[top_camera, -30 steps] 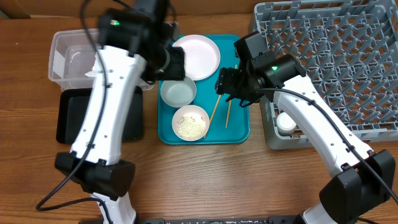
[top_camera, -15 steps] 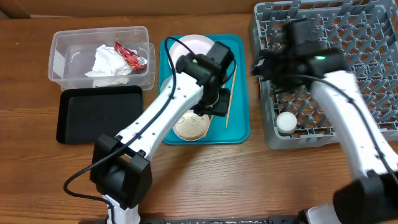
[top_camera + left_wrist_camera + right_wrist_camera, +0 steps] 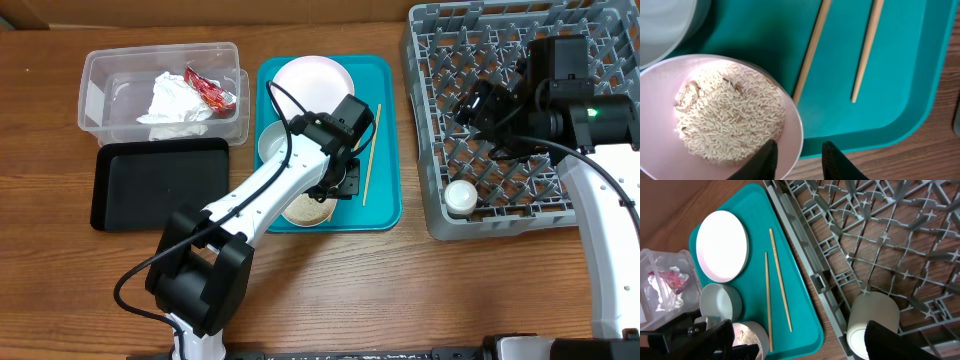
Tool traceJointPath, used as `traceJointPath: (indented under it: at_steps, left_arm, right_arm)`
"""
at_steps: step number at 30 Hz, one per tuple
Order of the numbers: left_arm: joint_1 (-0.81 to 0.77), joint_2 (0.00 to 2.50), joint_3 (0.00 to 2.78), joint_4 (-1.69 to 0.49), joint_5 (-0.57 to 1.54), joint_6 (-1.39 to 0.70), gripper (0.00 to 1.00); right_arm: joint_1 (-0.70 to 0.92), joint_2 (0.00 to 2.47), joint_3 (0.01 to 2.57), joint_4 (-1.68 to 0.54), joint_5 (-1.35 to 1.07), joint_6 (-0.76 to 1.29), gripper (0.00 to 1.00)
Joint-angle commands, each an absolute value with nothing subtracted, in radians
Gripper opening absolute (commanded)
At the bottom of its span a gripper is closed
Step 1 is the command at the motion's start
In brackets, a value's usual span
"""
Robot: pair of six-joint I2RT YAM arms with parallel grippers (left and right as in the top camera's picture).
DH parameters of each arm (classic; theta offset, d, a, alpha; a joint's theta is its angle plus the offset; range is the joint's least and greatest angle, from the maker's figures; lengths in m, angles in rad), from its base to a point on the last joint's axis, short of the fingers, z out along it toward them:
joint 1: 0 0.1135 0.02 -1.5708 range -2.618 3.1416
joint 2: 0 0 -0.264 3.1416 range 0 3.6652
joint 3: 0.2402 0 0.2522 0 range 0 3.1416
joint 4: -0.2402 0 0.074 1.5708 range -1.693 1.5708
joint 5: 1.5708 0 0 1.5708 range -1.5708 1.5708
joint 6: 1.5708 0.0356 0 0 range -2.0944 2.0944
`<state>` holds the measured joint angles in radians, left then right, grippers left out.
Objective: Sort waste into correct bins and load items into the dishwasher
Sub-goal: 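Grasp the pink rice bowl rim with the left gripper and lift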
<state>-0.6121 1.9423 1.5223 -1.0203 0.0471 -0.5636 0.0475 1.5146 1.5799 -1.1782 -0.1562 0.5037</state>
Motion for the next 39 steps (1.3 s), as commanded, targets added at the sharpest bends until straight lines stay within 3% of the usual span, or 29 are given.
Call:
traceJointPath:
  at_steps: [1, 19, 35, 39]
  left_arm:
    - [-0.618, 1.943, 1.505, -1.012, 0.025, -0.584, 0.29]
    - [-0.635, 2.068, 1.507, -0.986, 0.045, -0.583, 0.21]
    - [-0.634, 2.068, 1.562, -1.017, 0.053, -0.576, 0.04]
    - [-0.634, 2.068, 1.587, -1.045, 0.054, -0.572, 0.04]
  right_arm:
    - [0.05, 1.514, 1.583, -1.177, -0.149, 0.489, 0.85]
    - [0.05, 1.515, 1.583, -1.177, -0.149, 0.47, 0.85]
    - [0.05, 1.515, 1.583, -1.186, -0.15, 0.437, 0.85]
    - [0.05, 1.515, 1.583, -1.187, -0.15, 0.437, 0.85]
